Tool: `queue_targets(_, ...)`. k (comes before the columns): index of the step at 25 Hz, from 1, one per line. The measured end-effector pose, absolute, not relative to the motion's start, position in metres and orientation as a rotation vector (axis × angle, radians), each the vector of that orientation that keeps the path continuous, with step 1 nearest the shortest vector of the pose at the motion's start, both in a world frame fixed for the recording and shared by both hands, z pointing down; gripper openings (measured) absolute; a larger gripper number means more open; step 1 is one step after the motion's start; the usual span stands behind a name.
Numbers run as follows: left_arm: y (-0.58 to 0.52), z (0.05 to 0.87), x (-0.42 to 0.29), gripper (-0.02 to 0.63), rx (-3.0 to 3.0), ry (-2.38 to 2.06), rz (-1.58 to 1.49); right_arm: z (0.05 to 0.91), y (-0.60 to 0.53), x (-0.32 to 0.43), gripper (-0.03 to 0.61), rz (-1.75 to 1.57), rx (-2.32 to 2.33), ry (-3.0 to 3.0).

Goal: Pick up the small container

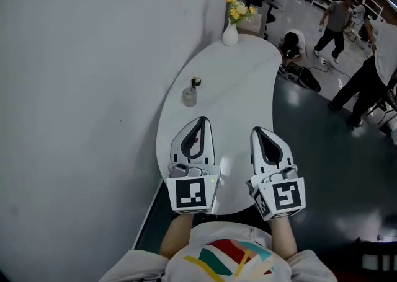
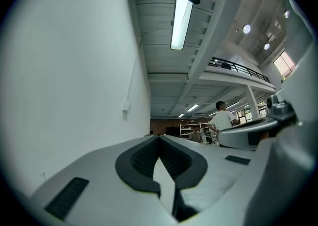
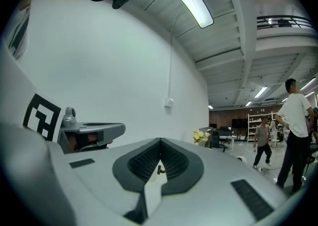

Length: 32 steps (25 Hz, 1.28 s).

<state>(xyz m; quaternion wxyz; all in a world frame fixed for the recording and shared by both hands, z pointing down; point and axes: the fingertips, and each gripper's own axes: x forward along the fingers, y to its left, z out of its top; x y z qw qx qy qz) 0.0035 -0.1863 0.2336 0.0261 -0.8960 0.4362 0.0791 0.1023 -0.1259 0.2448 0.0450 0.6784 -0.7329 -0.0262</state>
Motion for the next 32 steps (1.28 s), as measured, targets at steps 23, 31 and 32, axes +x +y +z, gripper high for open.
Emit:
queue_targets(23,-0.225,0.264,0.003,0.017,-2.677,1.591,0.075,0.278,-0.175,0.105,0.011,0.034,1.866,-2.538)
queue_targets(31,-0.239,0.267,0.001,0.017,-2.637,1.625,0.046,0.287,-0.203,0.095,0.011,0.060,1.737,-2.635)
queue_targets(32,-0.242,0.269,0.002,0.017,-2.638,1.623,0.041,0.284,-0.207,0.094,0.011,0.070,1.723,-2.680)
